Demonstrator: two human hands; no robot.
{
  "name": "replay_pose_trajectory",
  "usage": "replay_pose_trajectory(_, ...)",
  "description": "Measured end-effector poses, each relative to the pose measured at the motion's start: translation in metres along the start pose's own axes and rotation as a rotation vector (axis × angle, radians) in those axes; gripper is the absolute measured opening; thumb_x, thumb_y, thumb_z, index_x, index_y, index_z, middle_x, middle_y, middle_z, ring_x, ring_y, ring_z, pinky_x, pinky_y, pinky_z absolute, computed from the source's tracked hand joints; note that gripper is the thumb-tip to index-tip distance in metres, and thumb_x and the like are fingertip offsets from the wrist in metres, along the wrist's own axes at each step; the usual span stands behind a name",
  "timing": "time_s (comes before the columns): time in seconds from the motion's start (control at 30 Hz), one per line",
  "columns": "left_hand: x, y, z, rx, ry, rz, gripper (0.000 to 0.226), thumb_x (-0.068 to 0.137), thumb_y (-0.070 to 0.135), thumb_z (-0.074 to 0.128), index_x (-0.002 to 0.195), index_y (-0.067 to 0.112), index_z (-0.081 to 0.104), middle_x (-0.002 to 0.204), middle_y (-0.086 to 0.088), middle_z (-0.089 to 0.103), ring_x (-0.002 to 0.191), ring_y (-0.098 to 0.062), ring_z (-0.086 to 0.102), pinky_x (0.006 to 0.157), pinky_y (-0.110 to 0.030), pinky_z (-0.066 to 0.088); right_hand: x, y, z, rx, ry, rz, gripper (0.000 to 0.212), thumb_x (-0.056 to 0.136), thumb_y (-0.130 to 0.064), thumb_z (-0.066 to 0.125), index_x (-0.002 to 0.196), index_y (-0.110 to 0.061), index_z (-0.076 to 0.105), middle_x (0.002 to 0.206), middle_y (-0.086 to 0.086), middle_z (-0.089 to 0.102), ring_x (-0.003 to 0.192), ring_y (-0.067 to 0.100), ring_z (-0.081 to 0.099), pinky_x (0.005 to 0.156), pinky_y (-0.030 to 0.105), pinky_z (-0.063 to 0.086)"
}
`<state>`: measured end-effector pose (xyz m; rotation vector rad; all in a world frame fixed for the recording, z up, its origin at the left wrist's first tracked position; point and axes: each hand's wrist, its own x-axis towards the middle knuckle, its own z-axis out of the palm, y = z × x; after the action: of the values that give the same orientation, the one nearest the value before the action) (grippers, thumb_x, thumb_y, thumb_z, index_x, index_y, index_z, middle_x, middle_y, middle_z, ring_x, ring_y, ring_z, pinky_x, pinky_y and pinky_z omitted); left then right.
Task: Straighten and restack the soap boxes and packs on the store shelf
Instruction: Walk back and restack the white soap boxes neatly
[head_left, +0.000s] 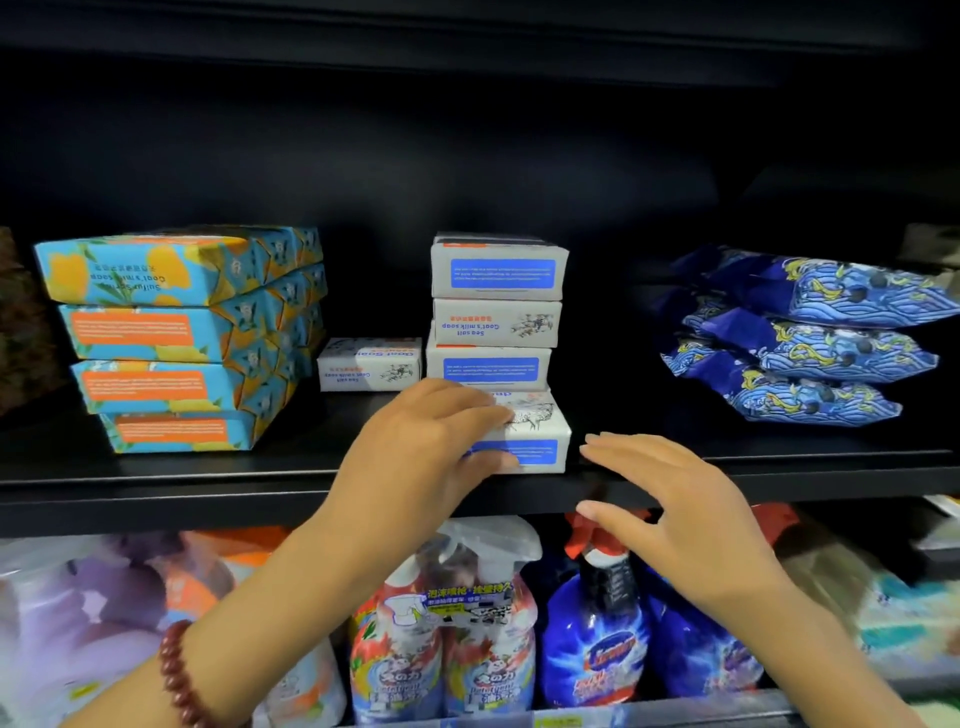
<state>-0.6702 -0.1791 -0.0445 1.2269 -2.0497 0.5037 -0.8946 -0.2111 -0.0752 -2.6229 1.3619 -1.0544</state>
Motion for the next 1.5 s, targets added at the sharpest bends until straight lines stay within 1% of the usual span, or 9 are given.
replay_pose_trajectory(0.4,0.016,-0.004,0.01,-0.047,-0.001,-0.109,0.037,0.074,0.024,0.078,0.108,0.009,0.071,0.106,-0.006,0.07,0.104,-0.028,0.06,0.085,-0.029,0.04,0.001,-0.005,-0.002,0.034,0.031,0.034,0.047,0.075,-0.032,0.075,0.12,-0.028,0.062,0.123,-0.022,0.052,0.116,-0.007,0.041,0.099,0.013,0.028)
replay_pose_trajectory(0.6,0.02,-0.012,0.013,-0.065,-0.031,-0.137,0.039,0.076,0.026,0.076,0.112,0.011,0.069,0.111,-0.004,0.068,0.109,-0.023,0.058,0.09,-0.029,0.043,0.001,-0.008,-0.003,0.021,0.015,0.047,0.048,0.076,-0.032,0.074,0.122,-0.029,0.06,0.124,-0.022,0.051,0.114,-0.012,0.036,0.094,-0.003,0.017)
replay_pose_trajectory(0.77,0.017,-0.028,-0.009,-0.327,0.089,-0.275,0.045,0.079,0.053,0.057,0.103,0.017,0.072,0.102,0.01,0.07,0.096,-0.002,0.062,0.083,-0.016,0.046,0.001,-0.007,-0.003,0.042,0.011,0.077,0.048,0.075,-0.031,0.076,0.12,-0.029,0.061,0.117,-0.03,0.043,0.112,-0.012,0.037,0.09,-0.009,0.015)
replay_pose_trajectory(0.87,0.023,-0.059,-0.019,-0.07,0.13,-0.331,0.039,0.086,0.04,0.059,0.114,0.014,0.066,0.113,0.002,0.067,0.105,-0.012,0.06,0.087,-0.02,0.043,0.002,-0.008,-0.002,0.044,0.02,0.094,0.048,0.074,-0.03,0.077,0.119,-0.03,0.062,0.115,-0.032,0.042,0.111,-0.012,0.038,0.088,-0.01,0.015)
replay_pose_trajectory(1.0,0.035,-0.084,-0.009,0.169,-0.26,-0.425,0.043,0.092,0.029,0.057,0.132,0.015,0.051,0.133,-0.005,0.053,0.122,-0.023,0.048,0.096,-0.031,0.038,0.001,-0.008,-0.001,0.045,0.024,0.108,0.048,0.073,-0.029,0.077,0.118,-0.03,0.063,0.115,-0.032,0.043,0.109,-0.011,0.04,0.086,-0.009,0.02)
replay_pose_trajectory(1.1,0.032,-0.09,-0.002,0.173,-0.374,-0.425,0.052,0.093,0.03,0.056,0.141,0.019,0.04,0.142,-0.003,0.043,0.129,-0.022,0.041,0.103,-0.034,0.037,0.001,-0.009,0.0,0.051,0.036,0.116,0.047,0.072,-0.028,0.077,0.117,-0.03,0.063,0.115,-0.031,0.044,0.11,-0.01,0.04,0.089,-0.001,0.024)
replay_pose_trajectory(1.23,0.02,-0.086,-0.008,0.241,-0.28,-0.357,0.047,0.089,0.036,0.06,0.133,0.021,0.049,0.129,-0.001,0.053,0.119,-0.022,0.046,0.092,-0.032,0.041,0.001,-0.011,0.001,0.054,0.056,0.121,0.047,0.071,-0.025,0.078,0.116,-0.028,0.065,0.115,-0.028,0.047,0.112,-0.007,0.041,0.097,0.016,0.029)
replay_pose_trajectory(1.37,0.002,-0.078,-0.019,0.172,-0.074,-0.256,0.045,0.072,0.05,0.071,0.105,0.021,0.061,0.099,0.004,0.057,0.093,-0.015,0.05,0.071,-0.025,0.038,0.0,-0.01,0.002,0.047,0.058,0.12,0.047,0.071,-0.026,0.079,0.115,-0.029,0.065,0.115,-0.028,0.047,0.11,-0.009,0.041,0.096,0.015,0.029)
replay_pose_trajectory(1.5,0.002,-0.08,-0.02,0.111,-0.183,-0.372,0.076,0.066,0.063,0.069,0.126,0.019,0.051,0.12,0.002,0.055,0.108,-0.015,0.051,0.085,-0.025,0.04,0.0,-0.01,0.002,0.041,0.056,0.118,0.046,0.071,-0.027,0.078,0.115,-0.03,0.065,0.114,-0.029,0.047,0.109,-0.01,0.041,0.094,0.015,0.03)
